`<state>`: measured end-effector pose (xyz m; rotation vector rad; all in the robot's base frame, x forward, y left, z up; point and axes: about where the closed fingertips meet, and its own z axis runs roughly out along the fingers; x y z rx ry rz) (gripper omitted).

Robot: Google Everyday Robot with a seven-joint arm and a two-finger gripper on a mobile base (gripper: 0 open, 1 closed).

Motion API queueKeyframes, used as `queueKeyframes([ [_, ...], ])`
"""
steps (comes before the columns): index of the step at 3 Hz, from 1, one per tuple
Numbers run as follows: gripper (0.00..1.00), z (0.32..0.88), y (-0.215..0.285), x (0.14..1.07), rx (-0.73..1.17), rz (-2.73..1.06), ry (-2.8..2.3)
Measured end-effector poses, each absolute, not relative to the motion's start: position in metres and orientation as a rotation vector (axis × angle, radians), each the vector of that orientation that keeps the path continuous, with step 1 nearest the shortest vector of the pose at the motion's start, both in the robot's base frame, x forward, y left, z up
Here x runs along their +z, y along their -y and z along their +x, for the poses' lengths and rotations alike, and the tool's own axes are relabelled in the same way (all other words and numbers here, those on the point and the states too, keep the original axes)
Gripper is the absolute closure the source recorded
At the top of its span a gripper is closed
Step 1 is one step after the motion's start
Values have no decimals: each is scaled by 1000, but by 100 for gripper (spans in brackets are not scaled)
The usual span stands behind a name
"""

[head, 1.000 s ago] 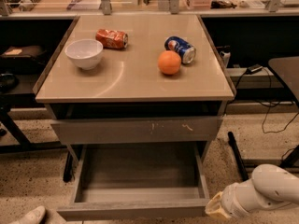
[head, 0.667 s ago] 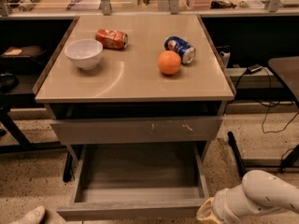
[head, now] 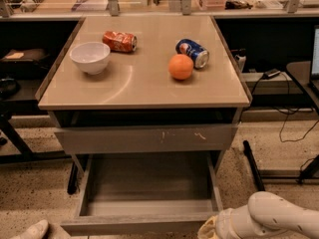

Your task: Close middle drawer

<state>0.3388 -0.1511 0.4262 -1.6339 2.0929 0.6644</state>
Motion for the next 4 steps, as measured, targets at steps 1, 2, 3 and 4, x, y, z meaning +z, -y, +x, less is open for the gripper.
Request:
queueKeyframes([
  [1,100,345,138,422,676,-1628,-2022],
  [2,82,345,137,422,679,-1630,-2017],
  [3,57,345,137,422,679,-1630,-2017],
  [4,36,345,137,422,679,-1630,-2017],
])
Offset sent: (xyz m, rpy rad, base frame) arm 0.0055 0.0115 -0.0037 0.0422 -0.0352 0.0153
